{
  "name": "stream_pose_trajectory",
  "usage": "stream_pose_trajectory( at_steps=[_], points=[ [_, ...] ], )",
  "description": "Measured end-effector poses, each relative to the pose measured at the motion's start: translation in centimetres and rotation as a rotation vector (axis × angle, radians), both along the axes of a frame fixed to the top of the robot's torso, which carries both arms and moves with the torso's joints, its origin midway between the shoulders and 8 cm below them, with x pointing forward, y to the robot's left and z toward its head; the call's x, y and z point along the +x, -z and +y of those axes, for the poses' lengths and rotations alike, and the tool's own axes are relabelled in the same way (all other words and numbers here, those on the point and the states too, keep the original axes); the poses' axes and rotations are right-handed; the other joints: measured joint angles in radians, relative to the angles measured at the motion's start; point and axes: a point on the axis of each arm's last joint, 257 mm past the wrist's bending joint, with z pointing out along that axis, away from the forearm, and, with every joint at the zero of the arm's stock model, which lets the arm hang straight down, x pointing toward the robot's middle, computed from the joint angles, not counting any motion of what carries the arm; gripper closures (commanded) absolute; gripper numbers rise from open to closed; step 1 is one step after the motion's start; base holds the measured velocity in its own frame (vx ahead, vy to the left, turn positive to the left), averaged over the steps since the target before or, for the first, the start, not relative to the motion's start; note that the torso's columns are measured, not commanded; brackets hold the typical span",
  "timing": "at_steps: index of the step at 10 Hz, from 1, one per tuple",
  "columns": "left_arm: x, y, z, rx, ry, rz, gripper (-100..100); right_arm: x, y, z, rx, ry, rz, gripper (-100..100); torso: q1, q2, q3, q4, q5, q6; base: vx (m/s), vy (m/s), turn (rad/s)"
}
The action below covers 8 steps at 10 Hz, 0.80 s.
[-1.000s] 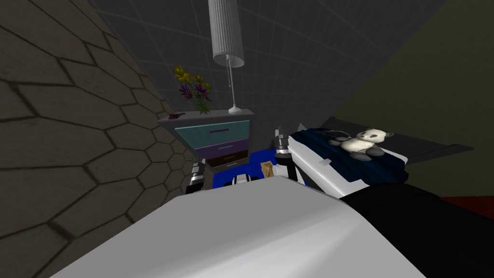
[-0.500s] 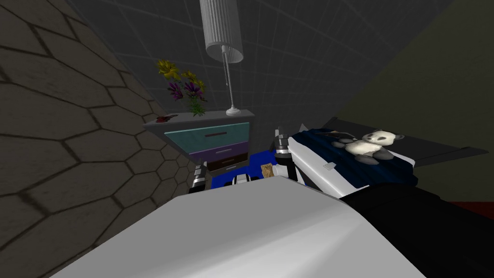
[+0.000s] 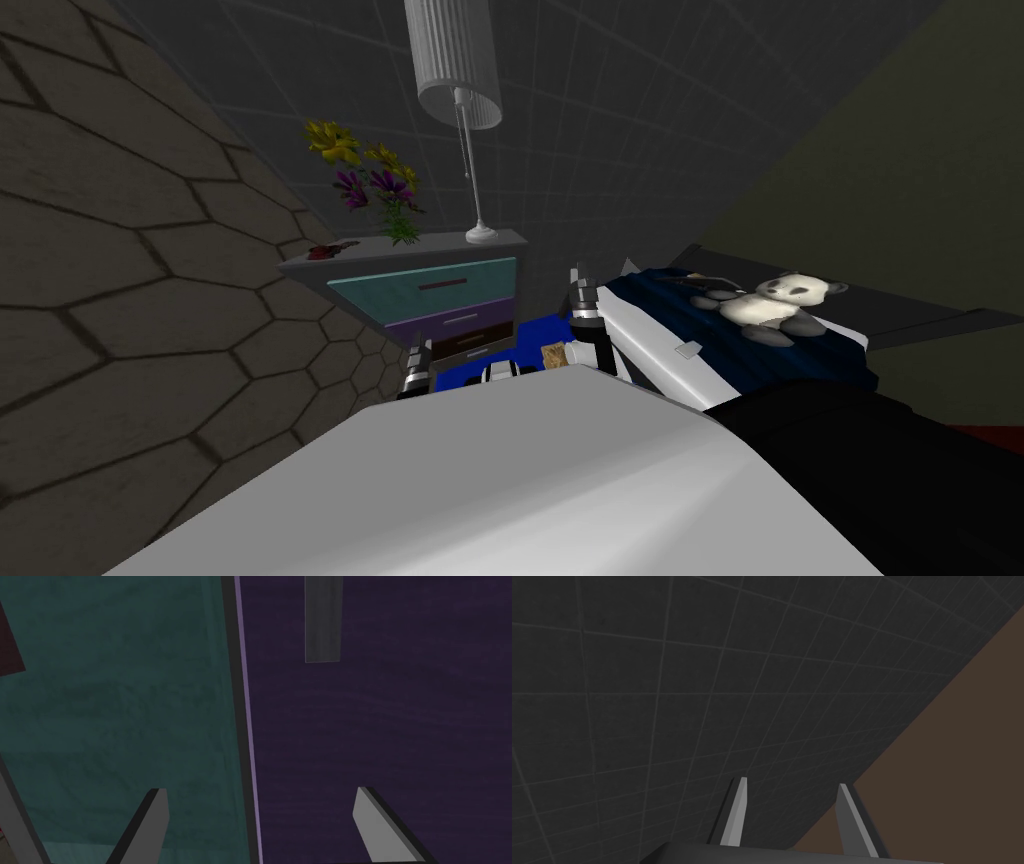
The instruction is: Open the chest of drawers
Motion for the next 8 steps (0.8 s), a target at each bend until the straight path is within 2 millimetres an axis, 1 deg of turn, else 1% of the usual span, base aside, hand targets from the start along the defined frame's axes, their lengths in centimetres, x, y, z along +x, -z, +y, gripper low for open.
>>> stream_pose_trajectory(
  at_steps=[3, 5, 6, 7, 8],
  points=[
    [-0.9, 2.1, -0.5, -0.023, -0.010, 0.035, -100, 0.0, 0.0, 0.0, 0.000, 0.000, 0.000, 0, 0.000, 0.001, 0.001, 0.000, 0.000, 0.000, 0.119, -0.020, -0.005],
    [-1.3, 3.6, -1.4, -0.046, -0.017, 0.054, -100, 0.0, 0.0, 0.0, 0.000, 0.000, 0.000, 0, 0.000, 0.003, 0.002, 0.001, 0.000, 0.000, 0.098, -0.027, -0.006],
    [-1.4, 4.3, -2.3, -0.072, -0.023, 0.062, -100, 0.0, 0.0, 0.0, 0.000, 0.000, 0.000, 0, 0.000, 0.001, 0.001, 0.000, 0.000, 0.000, 0.086, -0.019, -0.004],
    [-1.5, 4.8, -3.2, -0.094, -0.028, 0.068, -100, 0.0, 0.0, 0.0, 0.000, 0.000, 0.000, 0, 0.000, 0.002, 0.001, 0.000, 0.000, 0.000, 0.032, -0.011, 0.000],
    [-1.5, 4.9, -3.3, -0.096, -0.028, 0.068, -100, 0.0, 0.0, 0.0, 0.000, 0.000, 0.000, 0, 0.001, 0.004, 0.002, 0.001, 0.000, 0.000, 0.039, -0.001, 0.006]
  ],
)
